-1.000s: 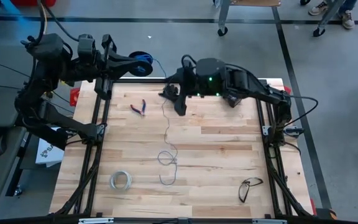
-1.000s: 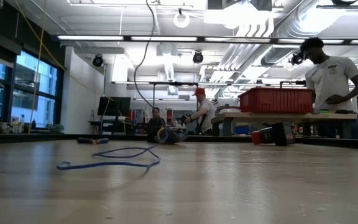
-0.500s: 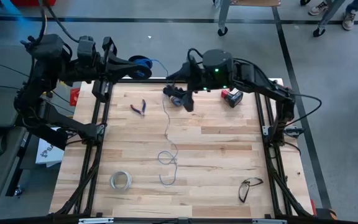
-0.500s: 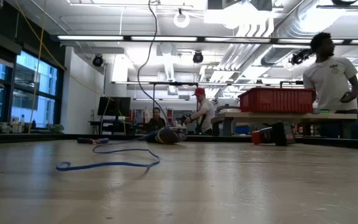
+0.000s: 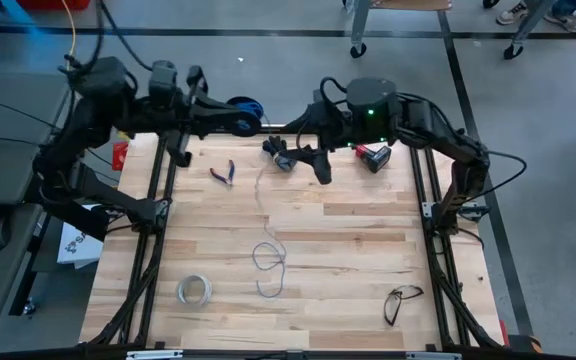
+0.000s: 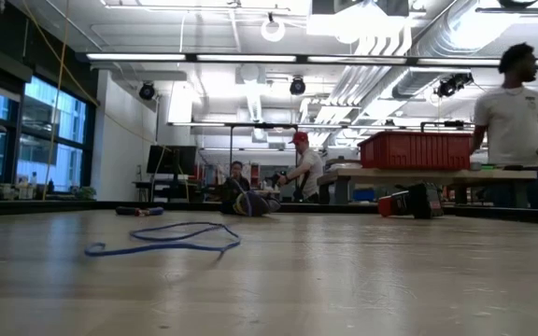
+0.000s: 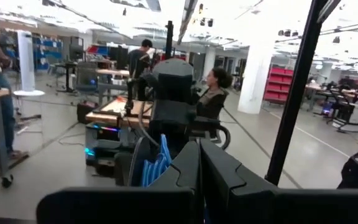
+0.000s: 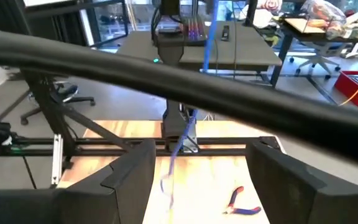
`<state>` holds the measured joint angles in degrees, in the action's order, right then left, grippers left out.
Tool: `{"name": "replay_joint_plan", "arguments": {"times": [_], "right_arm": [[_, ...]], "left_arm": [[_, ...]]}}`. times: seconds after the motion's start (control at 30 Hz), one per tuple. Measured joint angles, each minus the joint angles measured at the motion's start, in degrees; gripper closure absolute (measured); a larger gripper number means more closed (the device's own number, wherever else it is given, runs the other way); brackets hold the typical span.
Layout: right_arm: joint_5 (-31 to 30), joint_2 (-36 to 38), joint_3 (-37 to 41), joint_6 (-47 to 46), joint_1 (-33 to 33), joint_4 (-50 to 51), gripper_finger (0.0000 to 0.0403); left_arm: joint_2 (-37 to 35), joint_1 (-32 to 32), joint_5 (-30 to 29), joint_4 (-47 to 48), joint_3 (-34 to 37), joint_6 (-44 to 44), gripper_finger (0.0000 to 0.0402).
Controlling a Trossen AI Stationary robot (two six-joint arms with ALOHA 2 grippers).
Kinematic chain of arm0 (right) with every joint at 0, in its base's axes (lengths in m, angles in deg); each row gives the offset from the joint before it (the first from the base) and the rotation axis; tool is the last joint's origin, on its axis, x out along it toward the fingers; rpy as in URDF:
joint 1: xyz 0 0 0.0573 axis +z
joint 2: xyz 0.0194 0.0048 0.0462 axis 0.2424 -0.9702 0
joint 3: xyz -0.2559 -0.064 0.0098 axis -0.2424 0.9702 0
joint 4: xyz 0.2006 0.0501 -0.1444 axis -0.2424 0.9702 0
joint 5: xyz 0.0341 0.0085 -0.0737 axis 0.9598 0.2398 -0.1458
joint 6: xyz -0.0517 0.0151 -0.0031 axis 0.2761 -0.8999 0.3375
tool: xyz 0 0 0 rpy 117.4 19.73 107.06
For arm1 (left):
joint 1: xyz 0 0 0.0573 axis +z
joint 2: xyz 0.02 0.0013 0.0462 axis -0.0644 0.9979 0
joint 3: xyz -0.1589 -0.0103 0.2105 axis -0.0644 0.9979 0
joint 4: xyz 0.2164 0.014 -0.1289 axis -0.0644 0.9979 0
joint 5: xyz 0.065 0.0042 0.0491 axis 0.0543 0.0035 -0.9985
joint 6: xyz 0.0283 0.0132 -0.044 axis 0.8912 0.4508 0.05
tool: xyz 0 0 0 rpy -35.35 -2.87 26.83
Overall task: Coil cords
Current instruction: Coil the blue wire onto the black spool
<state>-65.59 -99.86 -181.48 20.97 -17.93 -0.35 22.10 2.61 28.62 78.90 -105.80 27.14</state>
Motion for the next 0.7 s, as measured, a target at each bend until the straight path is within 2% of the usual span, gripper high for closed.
{"name": "replay_joint_plan", "arguments": {"times": [0.17,0.3,0.4,0.7], "right_arm": [[0.9,-0.7,0.0,1.0,-0.7,0.8,0.016],[4.8,-0.8,0.0,0.8,-1.0,2.3,0.016],[4.1,-0.8,0.0,1.8,-1.0,4.8,0.0166],[1.8,-1.1,0.0,2.5,-1.4,2.3,0.0195]], "left_arm": [[1.5,0.0,0.1,-2.0,0.0,0.6,0.0401],[1.5,0.0,-0.2,-3.3,0.0,1.1,0.0401],[1.5,0.0,-0.2,-5.0,0.0,1.1,0.0401],[1.4,0.0,-0.4,-5.5,0.0,1.1,0.0401]]}}
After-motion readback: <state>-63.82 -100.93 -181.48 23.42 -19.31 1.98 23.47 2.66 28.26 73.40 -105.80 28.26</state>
